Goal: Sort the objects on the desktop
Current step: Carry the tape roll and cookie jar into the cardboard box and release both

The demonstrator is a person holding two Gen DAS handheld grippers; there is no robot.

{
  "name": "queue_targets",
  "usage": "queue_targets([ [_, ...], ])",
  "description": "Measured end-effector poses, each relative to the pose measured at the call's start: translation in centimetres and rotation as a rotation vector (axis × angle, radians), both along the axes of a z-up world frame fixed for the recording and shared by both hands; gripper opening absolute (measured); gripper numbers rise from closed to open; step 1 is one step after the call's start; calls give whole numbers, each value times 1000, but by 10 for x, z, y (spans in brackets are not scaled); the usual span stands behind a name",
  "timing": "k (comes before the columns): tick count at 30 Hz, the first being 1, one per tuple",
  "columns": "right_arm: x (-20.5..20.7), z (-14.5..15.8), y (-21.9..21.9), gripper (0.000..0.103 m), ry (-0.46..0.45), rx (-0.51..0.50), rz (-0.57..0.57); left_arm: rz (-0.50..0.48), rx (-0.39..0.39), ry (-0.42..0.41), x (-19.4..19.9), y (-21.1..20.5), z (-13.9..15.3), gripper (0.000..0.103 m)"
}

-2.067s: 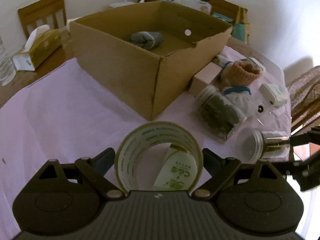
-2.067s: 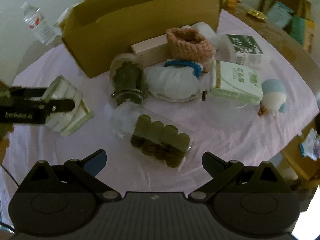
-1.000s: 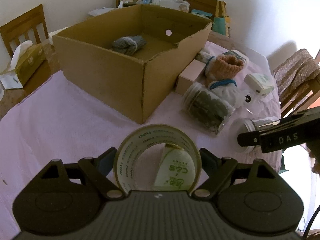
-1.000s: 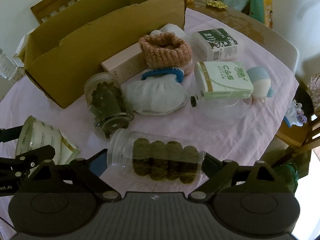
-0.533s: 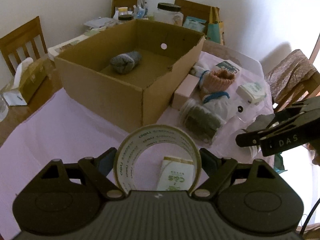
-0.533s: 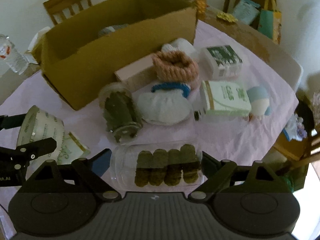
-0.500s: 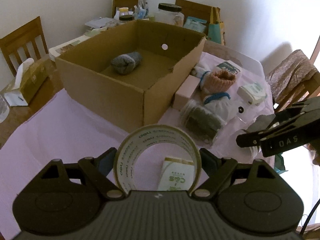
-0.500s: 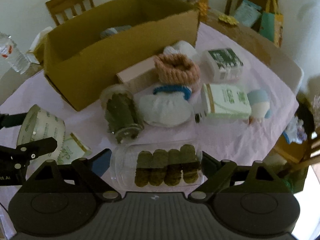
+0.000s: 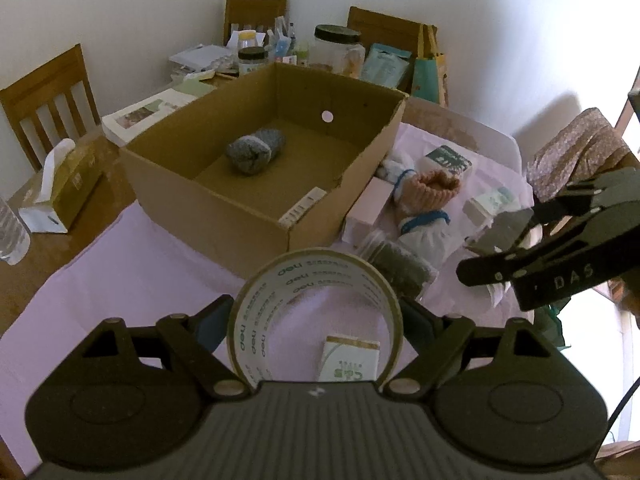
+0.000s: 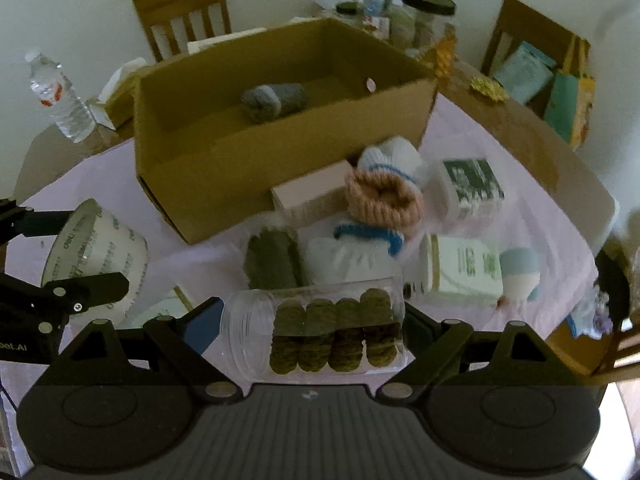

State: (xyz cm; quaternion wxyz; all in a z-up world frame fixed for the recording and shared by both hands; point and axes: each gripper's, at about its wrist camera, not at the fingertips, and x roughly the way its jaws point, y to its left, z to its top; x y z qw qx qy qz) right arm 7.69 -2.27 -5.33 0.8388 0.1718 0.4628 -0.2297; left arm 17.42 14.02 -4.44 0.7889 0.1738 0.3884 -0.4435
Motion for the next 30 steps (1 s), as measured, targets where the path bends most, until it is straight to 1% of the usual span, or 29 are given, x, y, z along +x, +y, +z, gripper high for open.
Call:
queue_targets([
  [10,26,41,-14,94,-62,-60,95,18,-31,-49,14,-9,33,87],
  [17,57,68,-36,94,-118,-105,194,49,-25,-109,35,-31,52,87],
  [20,74,74,-49,94,-132,-114,238,66,-12,-126,48,-45,53,87],
  [23,90,75,-64,94,-144,-111,276,90,-6,-117,63,-56,49,87],
  [26,110,70,-80,94,-150,-97,312,116,11,-115,73,-67,43,87],
  [30,129,61,-92,94,-133,-106,357,141,31,-98,81,-79,35,87],
])
